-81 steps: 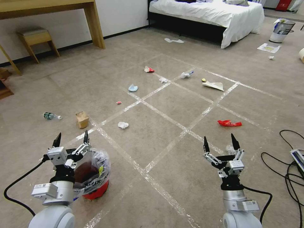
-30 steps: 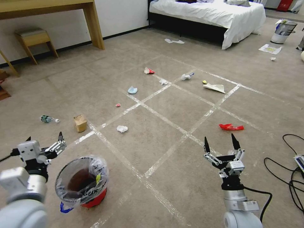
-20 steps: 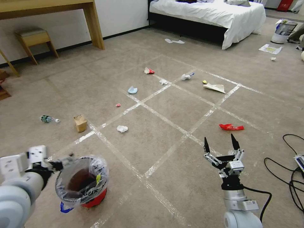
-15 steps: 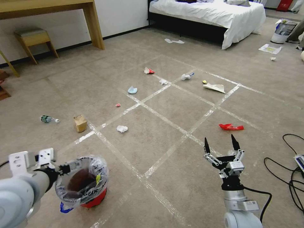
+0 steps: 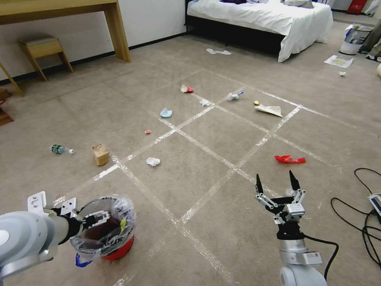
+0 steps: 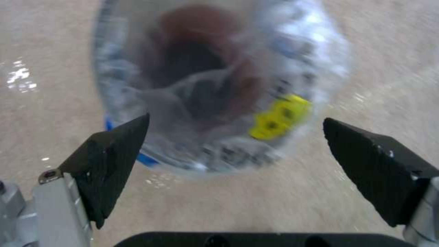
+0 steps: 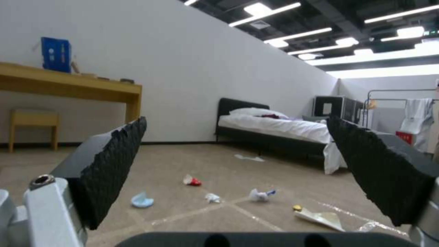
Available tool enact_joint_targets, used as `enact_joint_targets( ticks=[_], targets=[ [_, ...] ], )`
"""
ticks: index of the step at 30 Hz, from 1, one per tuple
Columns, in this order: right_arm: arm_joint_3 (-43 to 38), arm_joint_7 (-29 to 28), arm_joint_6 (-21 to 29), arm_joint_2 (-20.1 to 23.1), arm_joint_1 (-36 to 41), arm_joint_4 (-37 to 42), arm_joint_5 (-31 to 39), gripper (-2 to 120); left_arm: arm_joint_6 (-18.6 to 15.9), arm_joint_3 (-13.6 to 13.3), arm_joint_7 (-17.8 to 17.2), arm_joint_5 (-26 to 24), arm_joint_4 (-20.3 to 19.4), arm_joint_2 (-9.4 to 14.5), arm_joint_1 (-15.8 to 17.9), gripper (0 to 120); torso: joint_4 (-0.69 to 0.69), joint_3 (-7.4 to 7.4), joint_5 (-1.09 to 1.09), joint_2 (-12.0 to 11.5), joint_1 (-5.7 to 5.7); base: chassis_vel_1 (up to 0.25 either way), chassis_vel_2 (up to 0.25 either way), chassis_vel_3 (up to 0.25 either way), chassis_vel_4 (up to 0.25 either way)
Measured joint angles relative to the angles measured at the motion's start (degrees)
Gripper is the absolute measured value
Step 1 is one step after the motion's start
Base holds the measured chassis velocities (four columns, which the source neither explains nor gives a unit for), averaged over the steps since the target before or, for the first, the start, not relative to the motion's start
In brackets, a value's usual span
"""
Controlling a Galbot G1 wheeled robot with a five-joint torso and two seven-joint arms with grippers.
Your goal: Pick up the trash bin and place the garbage on the floor into it.
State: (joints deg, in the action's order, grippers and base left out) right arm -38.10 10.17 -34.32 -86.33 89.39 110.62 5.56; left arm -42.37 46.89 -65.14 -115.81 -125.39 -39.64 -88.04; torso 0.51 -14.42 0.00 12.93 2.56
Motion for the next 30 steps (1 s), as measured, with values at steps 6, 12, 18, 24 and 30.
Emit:
enact_joint_targets(
  ticks=[6,12,18,24,30],
  targets=[
    [-0.01,0.07,-0.04,0.09,0.12,-0.02,-0.01,100,0.10,1.92,3.16,3.35,4.31,0.41,-0.24,100,0.00,0.00,0.01,0.00,0.00,0.000,0.000,0.000,0.000],
    [0.05,0.10,-0.04,0.05,0.26,-0.05,-0.07,100,0.14,2.58,4.43,5.27,6.50,0.36,0.26,100,0.00,0.00,0.00,0.00,0.00,0.000,0.000,0.000,0.000],
    [-0.01,0.14,-0.04,0.12,0.37,-0.05,-0.12,100,0.16,3.20,5.37,6.02,7.40,0.46,0.59,100,0.00,0.00,0.00,0.00,0.00,0.000,0.000,0.000,0.000],
    [0.05,0.19,-0.03,-0.06,0.49,0.02,-0.18,100,0.19,2.40,7.79,9.34,11.97,0.28,2.53,100,0.00,0.00,0.00,0.00,0.00,0.000,0.000,0.000,0.000],
    [0.66,0.29,0.18,0.34,-0.01,-0.29,-0.15,100,0.21,1.82,9.32,13.18,16.70,-1.25,3.39,100,-0.02,0.00,0.00,0.00,0.00,0.000,0.000,0.000,0.000]
  ],
)
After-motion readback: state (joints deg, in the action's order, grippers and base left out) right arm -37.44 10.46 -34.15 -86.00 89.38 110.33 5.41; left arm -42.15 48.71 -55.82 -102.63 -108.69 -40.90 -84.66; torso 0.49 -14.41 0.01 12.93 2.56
